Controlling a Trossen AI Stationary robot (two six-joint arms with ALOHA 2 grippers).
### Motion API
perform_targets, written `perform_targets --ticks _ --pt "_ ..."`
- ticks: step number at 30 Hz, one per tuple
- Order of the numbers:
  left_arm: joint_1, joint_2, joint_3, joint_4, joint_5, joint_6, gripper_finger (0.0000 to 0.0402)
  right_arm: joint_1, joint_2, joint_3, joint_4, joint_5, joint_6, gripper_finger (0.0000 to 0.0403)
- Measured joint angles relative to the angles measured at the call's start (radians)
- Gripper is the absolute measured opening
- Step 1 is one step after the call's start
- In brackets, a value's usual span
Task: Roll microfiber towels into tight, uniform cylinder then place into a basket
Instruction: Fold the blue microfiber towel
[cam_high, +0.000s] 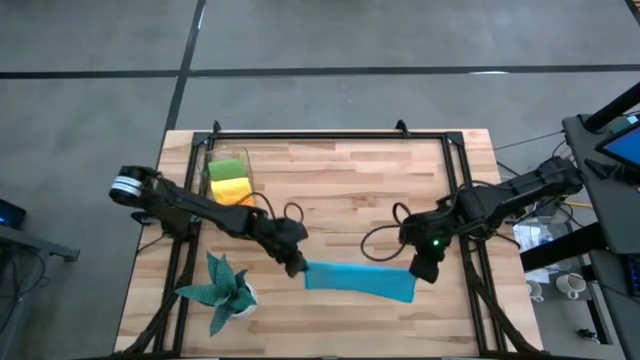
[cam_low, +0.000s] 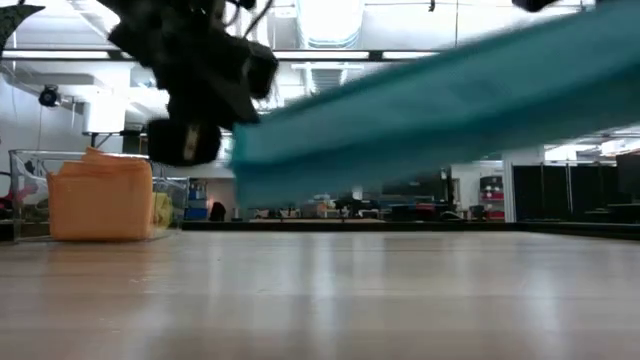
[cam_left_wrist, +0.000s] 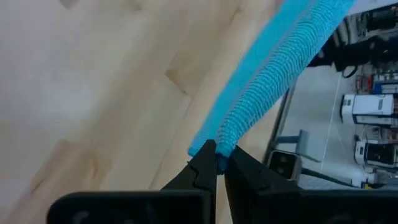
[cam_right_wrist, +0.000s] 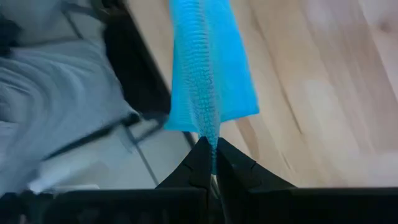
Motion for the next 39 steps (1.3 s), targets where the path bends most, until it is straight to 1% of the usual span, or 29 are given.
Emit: perform_targets --ticks 3,6,8,12,14,18,21,22,25,30,34,36,39 --pt "-0.006 0.074 0.0 0.066 0.005 -0.011 0.0 0.0 0.045 -0.024 -0.012 -0.04 0.001 0.0008" --pt "-0.004 0.125 0.002 0.121 0.023 -0.015 0.0 0.0 0.087 -0.082 0.004 -0.1 -0.016 0.0008" --pt "0.009 0.145 -0.001 0.128 0.028 -0.006 0.0 -0.007 0.112 -0.119 0.05 -0.13 -0.051 0.0008" --pt "0.053 0.172 -0.003 0.143 0.029 0.027 0.0 -0.054 0.137 -0.194 0.096 -0.148 -0.117 0.0008" --pt "0.083 0.183 0.0 0.157 0.027 0.04 0.0 -0.084 0.145 -0.241 0.088 -0.148 -0.131 0.0008" --pt "0.13 0.202 0.001 0.158 0.007 0.085 0.0 -0.139 0.158 -0.327 0.126 -0.134 -0.163 0.0008" --pt "0.152 0.224 -0.003 0.153 0.0 0.108 0.0 -0.175 0.161 -0.385 0.224 -0.118 -0.162 0.0008" --pt "0.157 0.236 -0.001 0.169 -0.004 0.111 0.0 -0.185 0.158 -0.402 0.228 -0.105 -0.163 0.0009" --pt "0.164 0.263 -0.004 0.167 -0.007 0.126 0.0004 -0.205 0.155 -0.416 0.254 -0.04 -0.166 0.001" --pt "0.164 0.317 0.001 0.194 -0.007 0.135 0.0028 -0.211 0.153 -0.426 0.261 0.037 -0.166 0.0024" --pt "0.165 0.324 0.001 0.201 -0.001 0.163 0.0047 -0.211 0.165 -0.429 0.261 0.064 -0.162 0.0048" --pt "0.165 0.312 0.0 0.2 -0.004 0.187 0.0058 -0.212 0.164 -0.43 0.267 0.069 -0.161 0.0068" --pt "0.167 0.288 0.0 0.186 -0.031 0.223 0.0076 -0.212 0.158 -0.428 0.262 0.112 -0.164 0.0104"
